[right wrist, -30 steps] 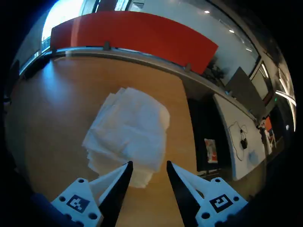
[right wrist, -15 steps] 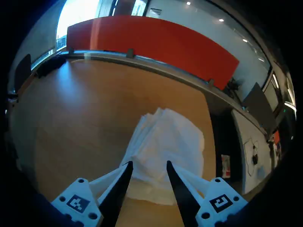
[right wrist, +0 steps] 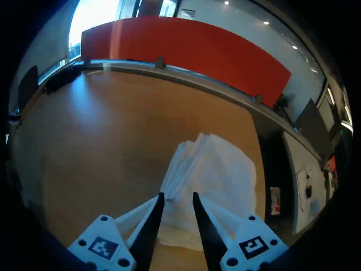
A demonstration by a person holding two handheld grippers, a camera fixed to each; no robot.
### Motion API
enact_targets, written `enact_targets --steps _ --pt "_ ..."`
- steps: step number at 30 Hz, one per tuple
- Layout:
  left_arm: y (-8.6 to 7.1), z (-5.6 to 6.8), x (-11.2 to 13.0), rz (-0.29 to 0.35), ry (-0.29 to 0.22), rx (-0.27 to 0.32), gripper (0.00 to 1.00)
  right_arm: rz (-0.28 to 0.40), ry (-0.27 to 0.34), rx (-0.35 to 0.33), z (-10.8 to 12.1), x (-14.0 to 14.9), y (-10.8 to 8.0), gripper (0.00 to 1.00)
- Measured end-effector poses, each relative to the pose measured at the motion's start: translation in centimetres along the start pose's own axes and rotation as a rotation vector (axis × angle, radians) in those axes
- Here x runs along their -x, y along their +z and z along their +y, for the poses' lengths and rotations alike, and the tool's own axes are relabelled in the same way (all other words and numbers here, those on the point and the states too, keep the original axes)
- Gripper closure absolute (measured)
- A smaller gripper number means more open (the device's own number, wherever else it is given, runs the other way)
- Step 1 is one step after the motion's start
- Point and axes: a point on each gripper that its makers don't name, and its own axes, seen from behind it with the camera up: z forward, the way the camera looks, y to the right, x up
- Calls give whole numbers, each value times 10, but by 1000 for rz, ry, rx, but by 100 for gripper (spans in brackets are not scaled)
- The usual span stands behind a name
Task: Fold towel
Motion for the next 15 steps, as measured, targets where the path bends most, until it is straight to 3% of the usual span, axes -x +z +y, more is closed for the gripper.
enact_targets --steps 12,15 --pt "0 3 1 -2 0 0 2 -16 -11 -12 -2 5 5 55" --pt "0 2 1 -1 -1 -1 1 -20 -18 -15 -3 6 5 61"
